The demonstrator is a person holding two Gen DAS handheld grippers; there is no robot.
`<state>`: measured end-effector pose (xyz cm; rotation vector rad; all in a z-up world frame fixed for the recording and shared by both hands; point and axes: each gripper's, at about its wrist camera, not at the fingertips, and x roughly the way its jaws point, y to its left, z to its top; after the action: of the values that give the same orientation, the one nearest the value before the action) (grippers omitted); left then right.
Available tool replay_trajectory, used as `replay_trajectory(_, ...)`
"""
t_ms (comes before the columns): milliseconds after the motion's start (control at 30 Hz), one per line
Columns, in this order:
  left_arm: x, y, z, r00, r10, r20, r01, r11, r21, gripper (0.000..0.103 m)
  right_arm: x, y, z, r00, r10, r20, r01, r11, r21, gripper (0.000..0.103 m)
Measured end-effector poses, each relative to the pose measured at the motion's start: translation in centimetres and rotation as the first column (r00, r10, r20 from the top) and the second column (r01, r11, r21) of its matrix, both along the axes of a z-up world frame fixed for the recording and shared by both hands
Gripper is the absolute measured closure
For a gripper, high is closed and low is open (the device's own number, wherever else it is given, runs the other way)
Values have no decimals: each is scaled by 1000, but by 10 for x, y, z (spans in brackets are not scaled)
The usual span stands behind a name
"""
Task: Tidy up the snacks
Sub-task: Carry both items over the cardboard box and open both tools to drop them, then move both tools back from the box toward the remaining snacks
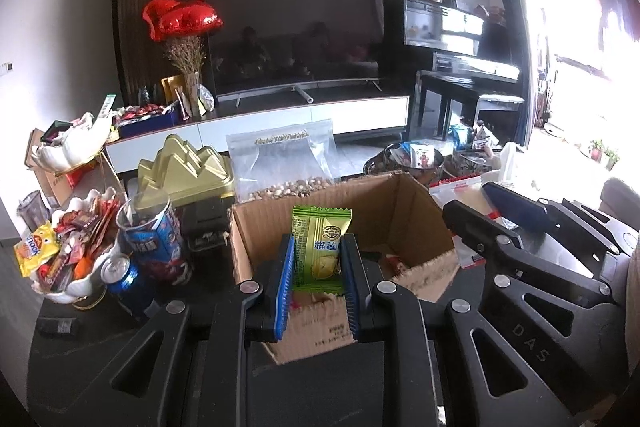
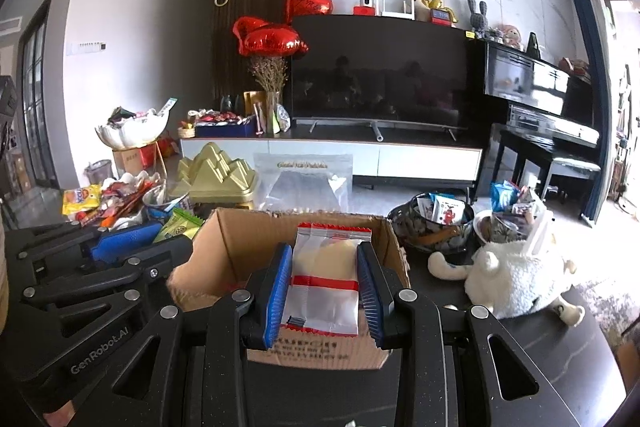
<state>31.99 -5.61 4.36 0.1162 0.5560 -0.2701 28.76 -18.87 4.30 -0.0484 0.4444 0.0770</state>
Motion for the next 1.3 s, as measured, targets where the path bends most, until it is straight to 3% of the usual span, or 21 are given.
replay_trajectory(400, 49, -11, -13, 1000, 12, -26, -11, 999, 36, 79, 52, -7, -16, 999, 17, -46, -17, 1000, -14, 68)
replay_trajectory(500, 56, -13, -12, 999, 26, -24, -25, 998, 51, 62, 62, -8, -20, 997, 38, -69, -40, 999, -18, 66)
replay_trajectory(600, 52, -11, -10, 999, 47, -3, -47, 997, 59, 57, 63, -15, -24, 996, 19, -92, -19, 1000, 9, 50)
replay_trajectory(700, 43, -10, -9, 999, 49, -4, -49, 997, 53, 51, 53, -23, -27, 996, 1, -91, 1, 1000, 23, 50)
replay_trajectory(1300, -50, -26, 9, 1000, -21, 3, 21, 1000, -7, 45, -52, -57, -3, 998, -49, -31, 50, 999, 19, 44)
